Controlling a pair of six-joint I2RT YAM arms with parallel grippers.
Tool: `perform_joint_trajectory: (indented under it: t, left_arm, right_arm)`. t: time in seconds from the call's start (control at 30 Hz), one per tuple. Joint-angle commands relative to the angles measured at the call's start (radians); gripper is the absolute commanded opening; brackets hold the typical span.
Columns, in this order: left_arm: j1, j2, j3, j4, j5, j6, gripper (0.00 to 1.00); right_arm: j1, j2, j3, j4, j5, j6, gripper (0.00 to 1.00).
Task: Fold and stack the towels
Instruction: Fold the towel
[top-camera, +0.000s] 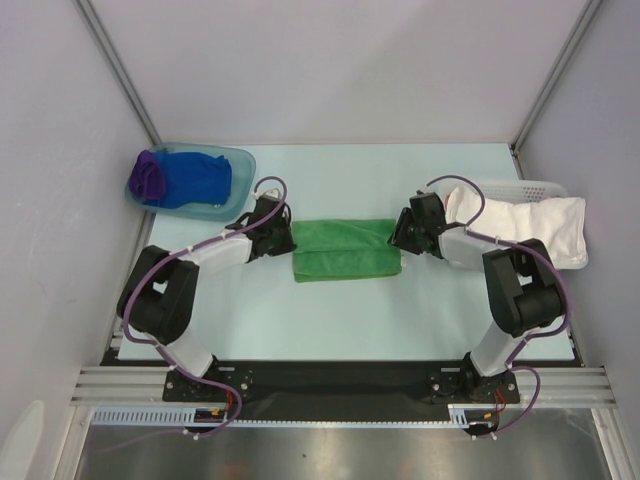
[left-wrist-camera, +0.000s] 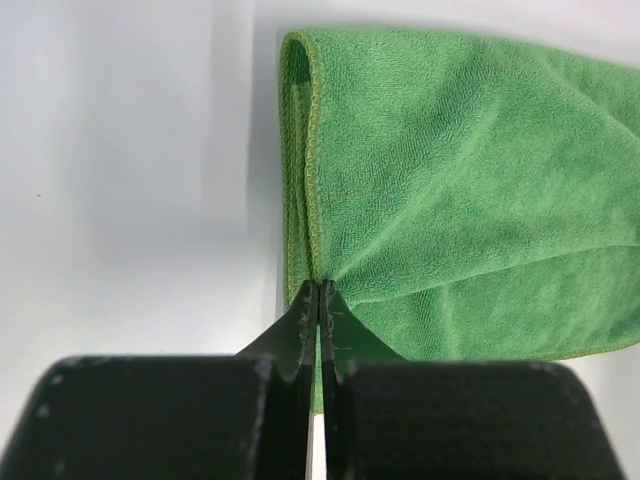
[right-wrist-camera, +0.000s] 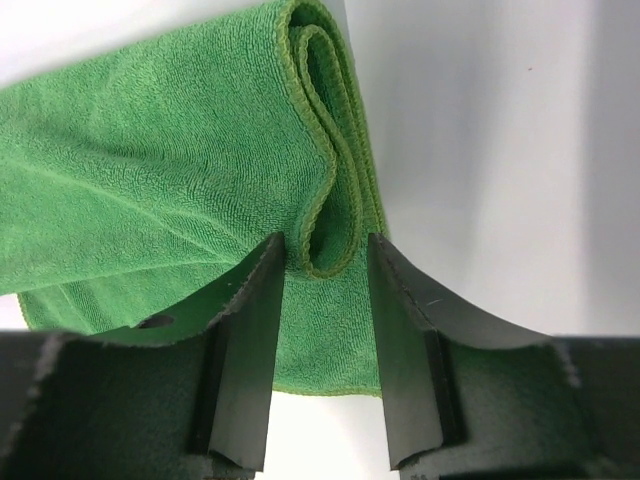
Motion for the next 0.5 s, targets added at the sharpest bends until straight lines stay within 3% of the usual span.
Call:
perform_joint_trajectory:
  t: [0.0,0.2,0.47]
  left_arm:
    - [0.013,-0.005,0.045,-0.002,-0.009,0.018,0.0]
    - [0.03,0.02,0.076,-0.009,0.003,0.018,0.0]
    - [0.056,0.028,0.162,-0.051,0.013,0.032,0.0]
  right_arm:
    - [0.0,0.02,0.008,0.037,-0.029,0.03,0.41]
    - [-0.025,0.011,0.034,0.009,-0.013,0.03,0.21]
    - [-0.083,-0.034,0.11,-0.063,-0.004,-0.001,0.02]
